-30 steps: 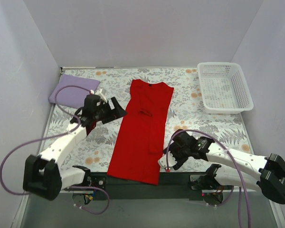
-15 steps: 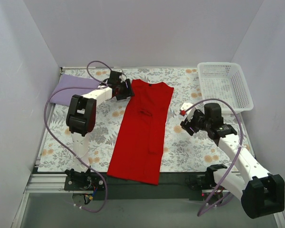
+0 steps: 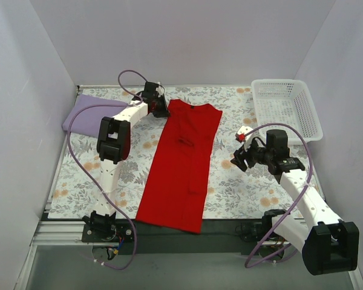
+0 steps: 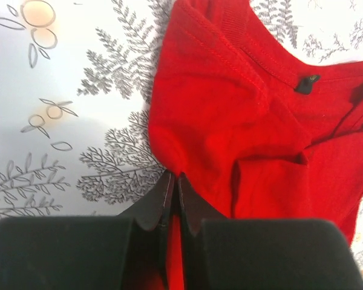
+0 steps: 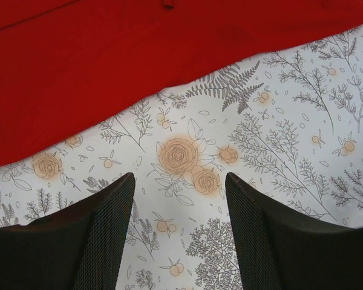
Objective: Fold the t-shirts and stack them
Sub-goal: Fold the tshirt
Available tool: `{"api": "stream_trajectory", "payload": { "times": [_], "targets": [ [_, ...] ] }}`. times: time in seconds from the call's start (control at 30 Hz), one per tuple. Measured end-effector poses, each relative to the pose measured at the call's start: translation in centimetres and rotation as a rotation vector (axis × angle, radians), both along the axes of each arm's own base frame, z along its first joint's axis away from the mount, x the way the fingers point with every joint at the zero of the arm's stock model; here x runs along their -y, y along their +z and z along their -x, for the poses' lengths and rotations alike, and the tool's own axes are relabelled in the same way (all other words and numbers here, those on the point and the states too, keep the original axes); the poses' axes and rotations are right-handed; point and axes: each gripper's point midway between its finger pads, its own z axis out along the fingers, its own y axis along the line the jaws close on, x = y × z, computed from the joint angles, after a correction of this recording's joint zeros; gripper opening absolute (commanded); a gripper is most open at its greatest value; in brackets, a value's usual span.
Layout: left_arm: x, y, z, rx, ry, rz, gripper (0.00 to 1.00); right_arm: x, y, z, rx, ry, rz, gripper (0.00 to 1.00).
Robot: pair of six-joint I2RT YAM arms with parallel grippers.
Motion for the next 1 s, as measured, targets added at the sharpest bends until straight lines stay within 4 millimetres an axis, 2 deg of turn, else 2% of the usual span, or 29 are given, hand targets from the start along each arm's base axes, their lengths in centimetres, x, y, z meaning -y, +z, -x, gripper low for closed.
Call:
{"api": "stream_trajectory", "payload": {
  "times": [0.13, 0.27, 0.37, 0.47, 0.5, 0.57, 0.63, 0.7, 0.77, 0.8, 0.83, 0.87, 0.9, 1.0],
  "targets": [
    [-1.1, -0.1, -0.9, -0.013, 0.03, 0.044, 0.0, 0.0, -0.4, 0.0, -0.02, -0.002, -0.002, 0.68],
    [-3.7, 0.0, -2.5, -0.004, 0.096, 0.068, 0.0, 0.0, -1.0, -0.1, -0.045, -0.003, -0.001, 0.68],
    [-5.9, 0.0, -3.7, 0.003, 0.149, 0.074, 0.0, -0.1, -1.8, 0.1, -0.071, 0.011, 0.003, 0.73],
    [-7.7, 0.0, -4.4, 0.007, 0.188, 0.077, 0.22, -0.4, -2.7, 0.7, -0.106, 0.057, 0.005, 0.73],
    [-8.1, 0.1, -4.6, 0.01, 0.196, 0.081, 0.32, -0.6, -3.0, 1.2, -0.125, 0.084, 0.004, 0.74],
    [-9.0, 0.6, -5.1, 0.031, 0.212, 0.085, 0.39, -1.0, -3.4, 2.0, -0.156, 0.139, -0.003, 0.74],
    [-9.8, 0.8, -4.8, 0.045, 0.217, 0.067, 0.47, -1.7, -3.6, 3.0, -0.171, 0.217, -0.007, 0.75],
    [-10.8, 1.2, -3.2, 0.055, 0.208, 0.029, 0.51, -2.7, -3.6, 4.1, -0.169, 0.307, -0.006, 0.79],
    [-11.6, 2.2, -0.4, 0.059, 0.179, -0.016, 0.65, -4.0, -3.6, 5.5, -0.148, 0.416, 0.016, 0.84],
    [-11.9, 3.4, 1.2, 0.081, 0.157, -0.032, 0.7, -4.9, -3.7, 6.3, -0.135, 0.475, 0.03, 0.89],
    [-12.1, 5.5, 3.4, 0.115, 0.121, -0.047, 0.74, -5.8, -3.8, 7.3, -0.12, 0.541, 0.052, 0.98],
    [-12.1, 6.9, 4.3, 0.139, 0.097, -0.048, 0.75, -6.8, -3.9, 8.4, -0.104, 0.613, 0.07, 0.98],
    [-11.8, 9.5, 5.7, 0.221, 0.049, -0.04, 0.75, -8.0, -4.1, 9.7, -0.078, 0.696, 0.098, 0.98],
    [-10.5, 17.7, 11.3, 0.492, -0.125, -0.012, 0.77, -10.7, -4.5, 13.6, -0.037, 0.897, 0.154, 0.98]
  ]
}}
